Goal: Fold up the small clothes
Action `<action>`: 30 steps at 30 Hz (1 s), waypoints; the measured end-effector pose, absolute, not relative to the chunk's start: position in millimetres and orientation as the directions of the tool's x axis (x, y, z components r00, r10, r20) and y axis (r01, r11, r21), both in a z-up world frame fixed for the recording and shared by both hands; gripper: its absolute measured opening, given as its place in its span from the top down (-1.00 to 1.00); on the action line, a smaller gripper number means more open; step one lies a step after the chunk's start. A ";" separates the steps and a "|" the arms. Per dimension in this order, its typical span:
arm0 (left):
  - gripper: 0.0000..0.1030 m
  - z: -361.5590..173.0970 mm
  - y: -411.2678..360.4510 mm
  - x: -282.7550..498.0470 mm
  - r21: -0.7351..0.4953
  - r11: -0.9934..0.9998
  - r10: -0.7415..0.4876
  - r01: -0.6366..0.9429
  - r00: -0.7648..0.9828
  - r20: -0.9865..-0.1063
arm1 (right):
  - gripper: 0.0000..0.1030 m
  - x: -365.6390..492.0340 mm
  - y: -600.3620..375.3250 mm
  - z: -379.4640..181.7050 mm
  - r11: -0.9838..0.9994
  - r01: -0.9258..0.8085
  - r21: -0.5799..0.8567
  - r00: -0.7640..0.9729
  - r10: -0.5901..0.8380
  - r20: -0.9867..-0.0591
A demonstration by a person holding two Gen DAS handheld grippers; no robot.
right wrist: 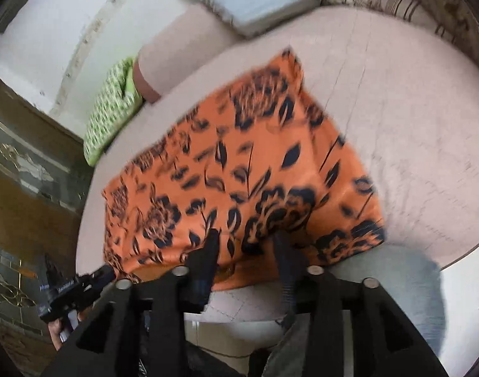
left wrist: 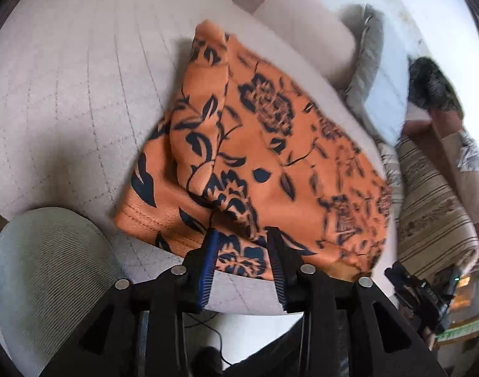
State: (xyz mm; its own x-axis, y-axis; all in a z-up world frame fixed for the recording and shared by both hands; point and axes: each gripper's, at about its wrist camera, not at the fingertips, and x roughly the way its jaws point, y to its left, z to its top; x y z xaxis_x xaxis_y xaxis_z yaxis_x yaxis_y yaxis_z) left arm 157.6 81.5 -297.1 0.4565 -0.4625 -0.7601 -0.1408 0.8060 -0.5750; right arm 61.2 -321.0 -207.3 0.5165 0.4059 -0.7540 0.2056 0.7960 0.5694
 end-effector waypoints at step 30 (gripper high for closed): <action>0.35 -283.5 95.5 139.3 -0.432 0.892 -0.343 -0.136 0.420 -0.840 | 0.34 93.2 -350.0 -218.6 0.821 0.330 0.466 0.488 0.274 -0.829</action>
